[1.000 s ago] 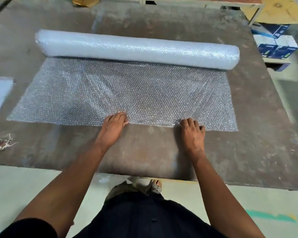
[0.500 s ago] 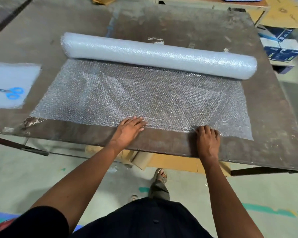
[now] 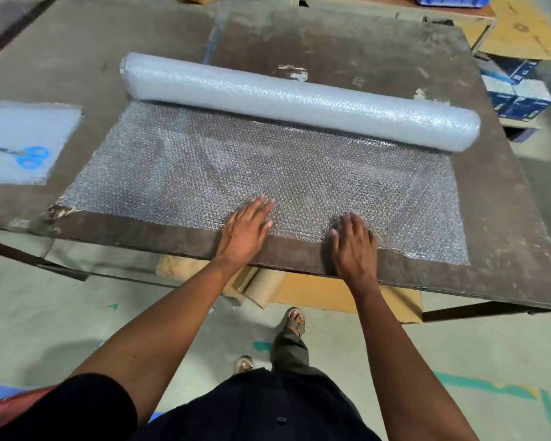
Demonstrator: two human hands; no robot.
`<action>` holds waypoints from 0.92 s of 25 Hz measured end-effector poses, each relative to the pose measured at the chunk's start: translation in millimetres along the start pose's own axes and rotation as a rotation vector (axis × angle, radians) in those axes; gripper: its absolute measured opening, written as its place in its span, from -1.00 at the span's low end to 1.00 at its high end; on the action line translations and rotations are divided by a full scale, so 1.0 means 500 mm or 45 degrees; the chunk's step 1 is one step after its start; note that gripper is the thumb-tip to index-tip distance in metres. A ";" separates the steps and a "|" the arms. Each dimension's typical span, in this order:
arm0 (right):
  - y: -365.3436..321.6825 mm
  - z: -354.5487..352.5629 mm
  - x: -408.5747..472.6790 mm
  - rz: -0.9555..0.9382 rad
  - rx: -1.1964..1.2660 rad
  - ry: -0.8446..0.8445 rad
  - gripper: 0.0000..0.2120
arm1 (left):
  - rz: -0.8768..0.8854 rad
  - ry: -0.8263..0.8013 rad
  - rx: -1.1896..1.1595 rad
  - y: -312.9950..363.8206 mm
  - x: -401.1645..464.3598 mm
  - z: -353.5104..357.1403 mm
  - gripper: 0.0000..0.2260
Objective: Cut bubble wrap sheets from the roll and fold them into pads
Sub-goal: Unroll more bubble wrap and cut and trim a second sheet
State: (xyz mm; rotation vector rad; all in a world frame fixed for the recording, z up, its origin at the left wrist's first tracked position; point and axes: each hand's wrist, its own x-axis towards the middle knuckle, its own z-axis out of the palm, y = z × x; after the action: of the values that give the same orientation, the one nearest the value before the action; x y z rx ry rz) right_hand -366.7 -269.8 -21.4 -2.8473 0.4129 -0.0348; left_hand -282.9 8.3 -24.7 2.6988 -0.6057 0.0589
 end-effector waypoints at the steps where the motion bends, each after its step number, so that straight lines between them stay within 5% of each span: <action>1: -0.021 0.003 0.018 -0.024 0.026 -0.034 -0.42 | -0.024 -0.030 -0.003 -0.001 0.021 0.002 -0.51; 12: -0.024 0.038 0.051 -0.069 0.035 -0.166 -0.28 | -0.078 -0.368 0.138 -0.046 0.045 0.031 -0.42; 23: -0.073 0.010 0.162 -0.064 -0.051 -0.183 -0.24 | -0.004 -0.275 0.111 -0.005 0.134 0.013 -0.43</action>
State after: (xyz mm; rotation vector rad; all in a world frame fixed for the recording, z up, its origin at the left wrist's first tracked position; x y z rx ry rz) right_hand -278.6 -257.7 -18.0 -2.8754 0.3149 0.1698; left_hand -221.3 -19.2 -23.5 2.8121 -0.6761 -0.2150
